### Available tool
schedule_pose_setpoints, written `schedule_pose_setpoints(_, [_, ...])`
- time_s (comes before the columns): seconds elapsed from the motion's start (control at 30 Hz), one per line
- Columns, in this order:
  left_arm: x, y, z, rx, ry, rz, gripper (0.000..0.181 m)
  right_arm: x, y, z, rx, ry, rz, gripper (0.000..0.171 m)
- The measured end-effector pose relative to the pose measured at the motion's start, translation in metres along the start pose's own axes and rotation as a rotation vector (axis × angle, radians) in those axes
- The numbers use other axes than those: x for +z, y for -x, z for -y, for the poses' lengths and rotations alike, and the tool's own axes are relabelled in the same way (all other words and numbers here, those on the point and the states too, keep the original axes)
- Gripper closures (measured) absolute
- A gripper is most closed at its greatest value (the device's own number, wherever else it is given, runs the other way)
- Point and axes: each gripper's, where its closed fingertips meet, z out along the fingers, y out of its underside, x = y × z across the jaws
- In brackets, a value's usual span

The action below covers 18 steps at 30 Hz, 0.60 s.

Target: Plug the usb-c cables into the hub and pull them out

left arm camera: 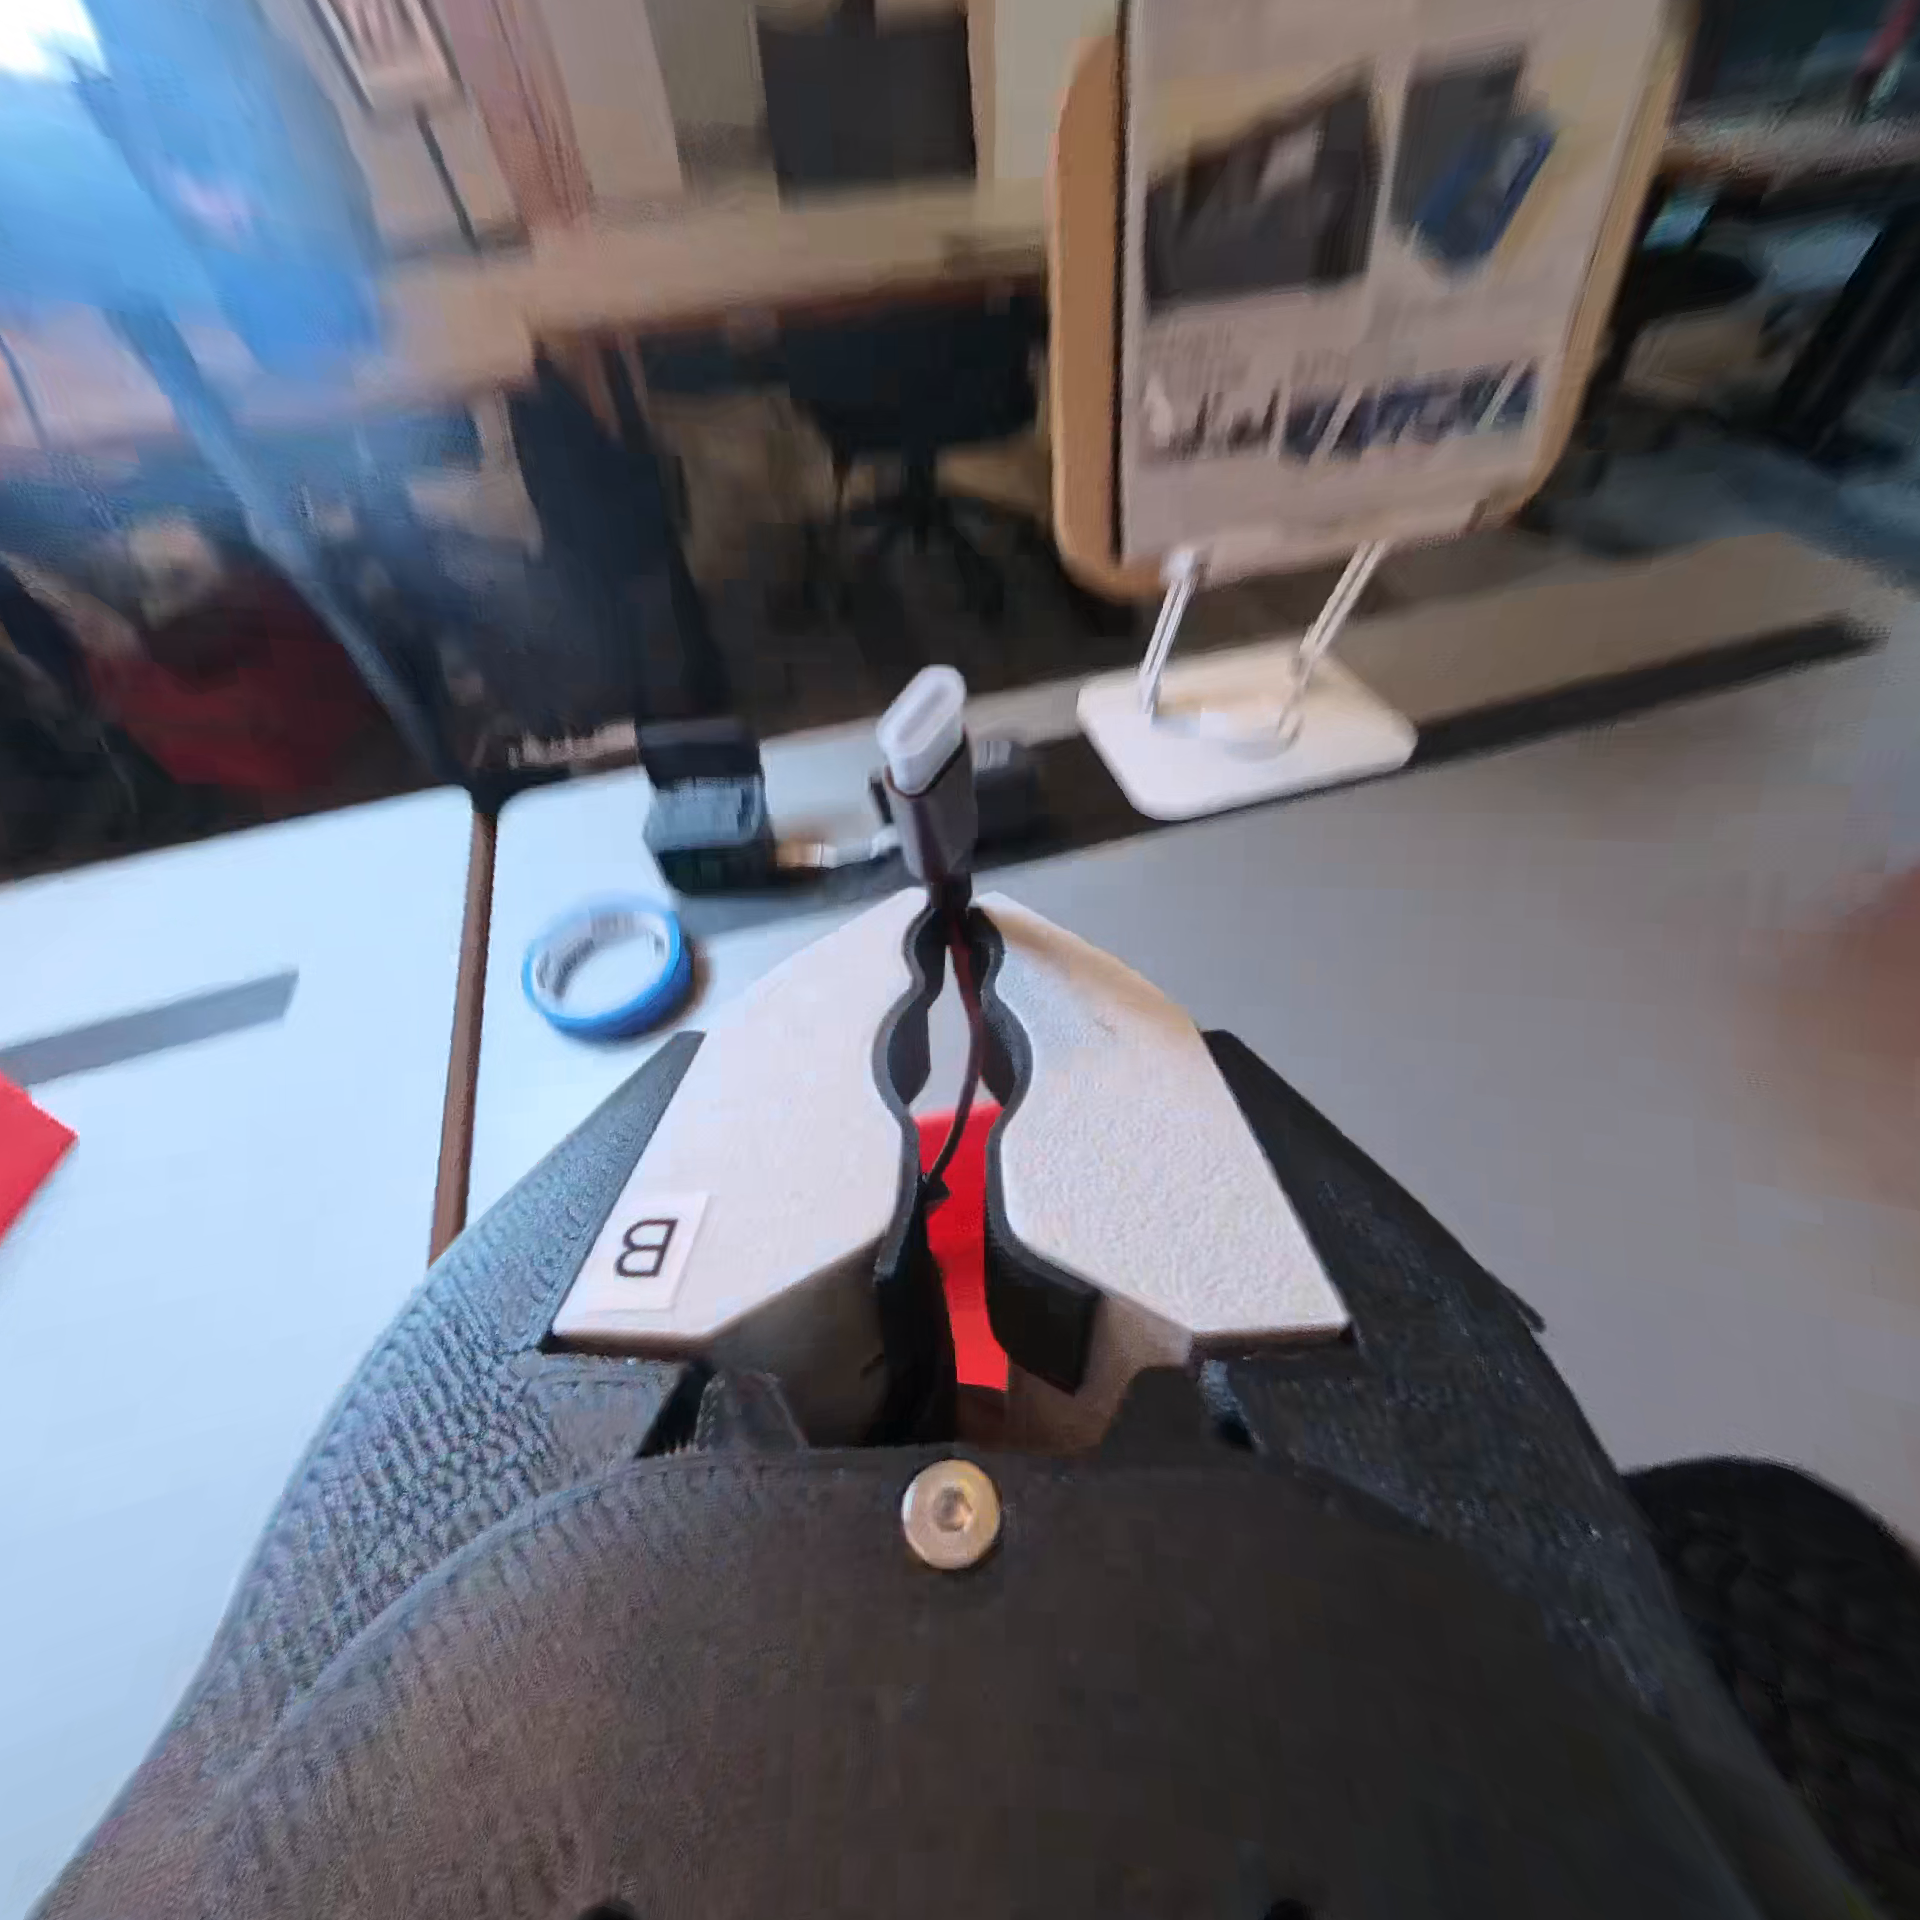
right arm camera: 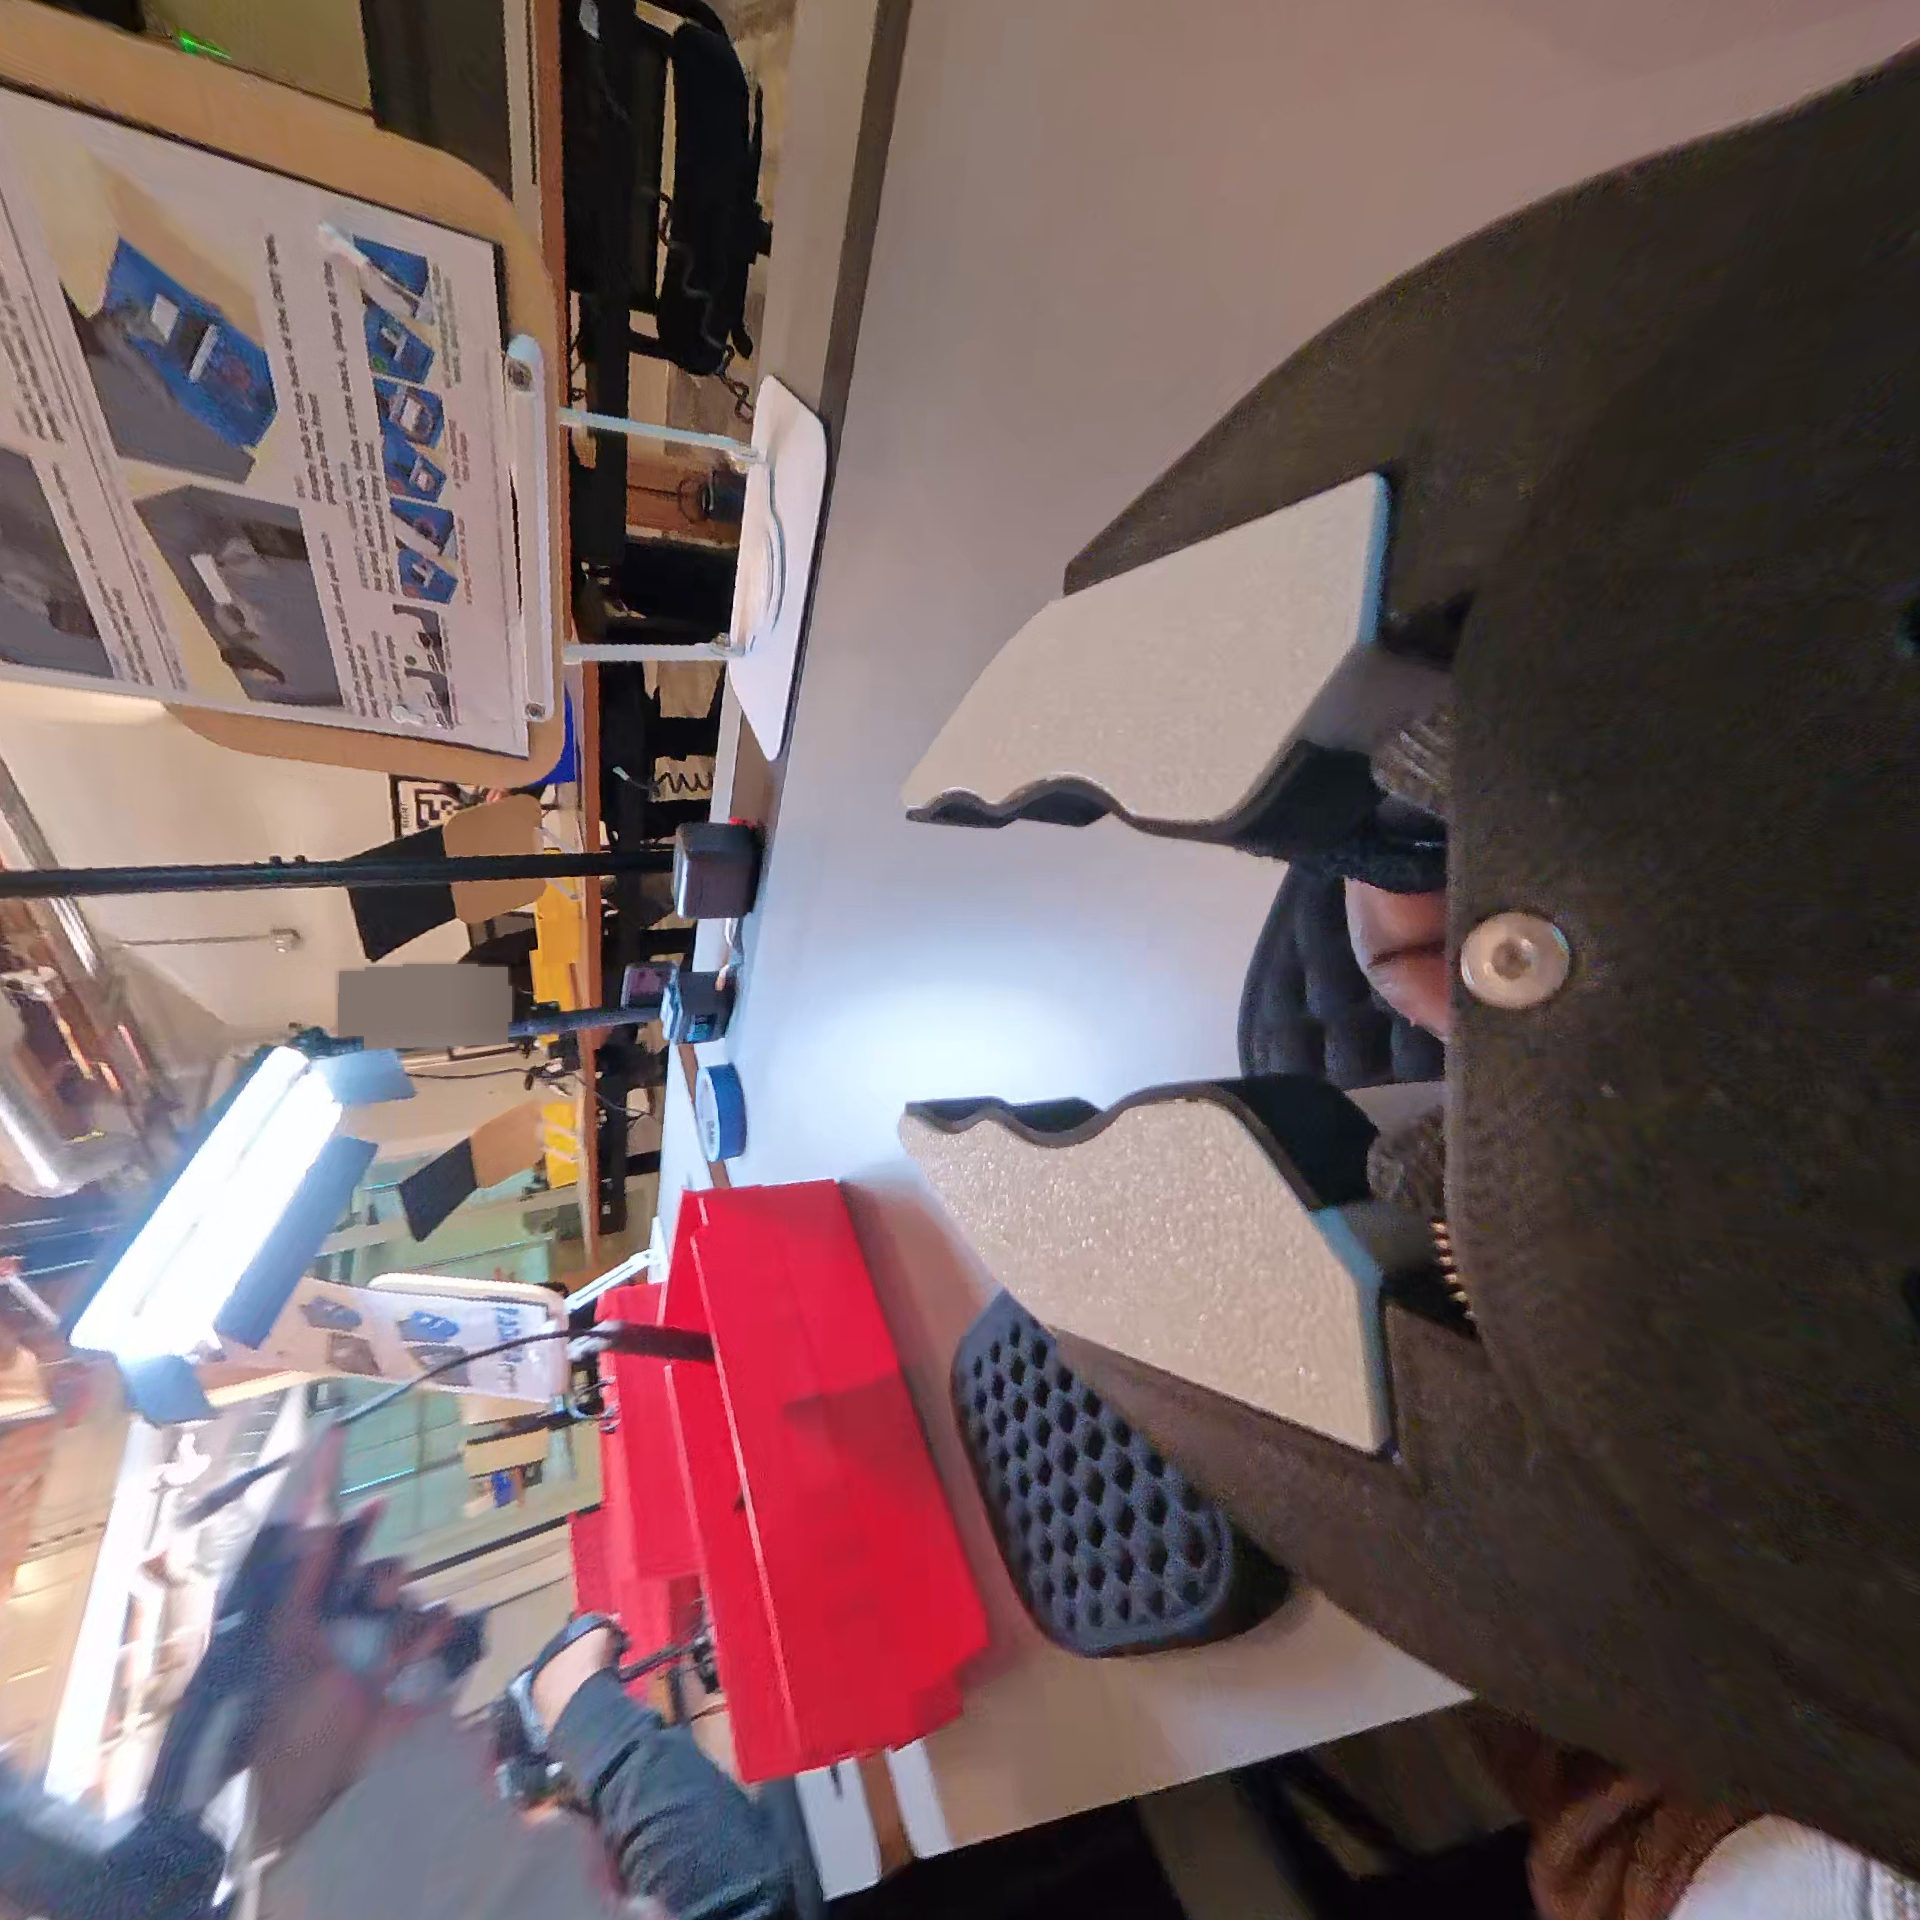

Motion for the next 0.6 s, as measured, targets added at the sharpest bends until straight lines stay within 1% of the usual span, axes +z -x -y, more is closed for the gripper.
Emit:
schedule_pose_setpoints(0.07, [-0.024, -0.013, 0.04, 0.015, -0.161, -0.022, 0.177, 0.002, 0.003, -0.003, -0.029, 0.019, -0.001, 0.121])
schedule_pose_setpoints(0.13, [-0.047, -0.036, 0.072, 0.045, -0.298, -0.063, 0.177, 0.003, 0.003, -0.004, -0.035, 0.028, -0.002, 0.121])
schedule_pose_setpoints(0.2, [-0.064, -0.068, 0.09, 0.074, -0.371, -0.133, 0.177, 0.003, 0.003, -0.005, -0.028, 0.032, 0.002, 0.122])
schedule_pose_setpoints(0.27, [-0.075, -0.108, 0.097, 0.109, -0.415, -0.227, 0.177, 0.004, 0.003, -0.006, -0.019, 0.035, 0.01, 0.122])
schedule_pose_setpoints(0.33, [-0.082, -0.153, 0.093, 0.136, -0.443, -0.336, 0.177, 0.005, 0.003, -0.007, -0.015, 0.042, 0.019, 0.122])
schedule_pose_setpoints(0.4, [-0.085, -0.199, 0.081, 0.148, -0.46, -0.449, 0.177, 0.007, 0.007, -0.008, -0.026, 0.05, 0.035, 0.121])
schedule_pose_setpoints(0.47, [-0.086, -0.239, 0.063, 0.142, -0.465, -0.558, 0.177, 0.011, 0.021, -0.004, -0.047, 0.04, 0.114, 0.117])
schedule_pose_setpoints(0.53, [-0.085, -0.274, 0.047, 0.108, -0.482, -0.65, 0.177, 0.018, 0.04, 0.012, -0.053, -0.006, 0.198, 0.113])
schedule_pose_setpoints(0.6, [-0.078, -0.301, 0.031, 0.035, -0.5, -0.712, 0.177, 0.028, 0.057, 0.034, -0.091, -0.06, 0.263, 0.11])
